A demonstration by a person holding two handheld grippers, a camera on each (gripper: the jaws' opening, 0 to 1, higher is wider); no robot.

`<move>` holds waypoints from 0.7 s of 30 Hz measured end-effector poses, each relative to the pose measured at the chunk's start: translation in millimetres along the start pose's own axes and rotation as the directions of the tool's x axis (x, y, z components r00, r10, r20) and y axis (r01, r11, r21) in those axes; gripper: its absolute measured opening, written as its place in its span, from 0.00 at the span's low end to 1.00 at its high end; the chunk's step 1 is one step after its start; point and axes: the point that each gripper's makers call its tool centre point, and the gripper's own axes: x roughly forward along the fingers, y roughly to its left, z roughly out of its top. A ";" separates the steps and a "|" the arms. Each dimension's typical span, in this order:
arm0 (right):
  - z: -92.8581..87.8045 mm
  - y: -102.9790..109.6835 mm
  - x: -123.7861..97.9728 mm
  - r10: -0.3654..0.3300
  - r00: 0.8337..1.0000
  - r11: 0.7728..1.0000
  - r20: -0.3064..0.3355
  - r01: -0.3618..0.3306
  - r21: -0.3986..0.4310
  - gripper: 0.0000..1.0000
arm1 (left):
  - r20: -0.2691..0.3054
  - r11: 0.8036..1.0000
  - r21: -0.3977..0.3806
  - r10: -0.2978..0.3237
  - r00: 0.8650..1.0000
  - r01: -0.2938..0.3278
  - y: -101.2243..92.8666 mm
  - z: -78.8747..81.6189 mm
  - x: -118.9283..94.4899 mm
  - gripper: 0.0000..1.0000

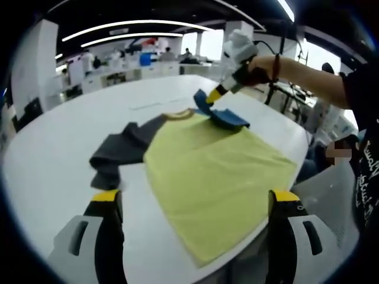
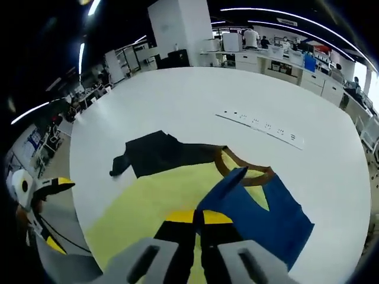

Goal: Fold the garment on the visible template until the final outline fits inside the template.

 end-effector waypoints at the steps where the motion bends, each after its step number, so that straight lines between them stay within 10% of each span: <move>1: 0.2 1.6 2.2 -0.005 1.000 1.000 -0.009 0.005 -0.015 0.00 | 0.001 1.000 -0.006 0.003 1.000 -0.003 0.6 -0.2 0.1 0.99; 21: 18.4 40.5 23.3 -0.008 1.000 0.992 -0.023 0.005 -0.125 0.00 | 0.000 1.000 -0.019 0.016 1.000 -0.016 4.5 0.6 4.0 0.99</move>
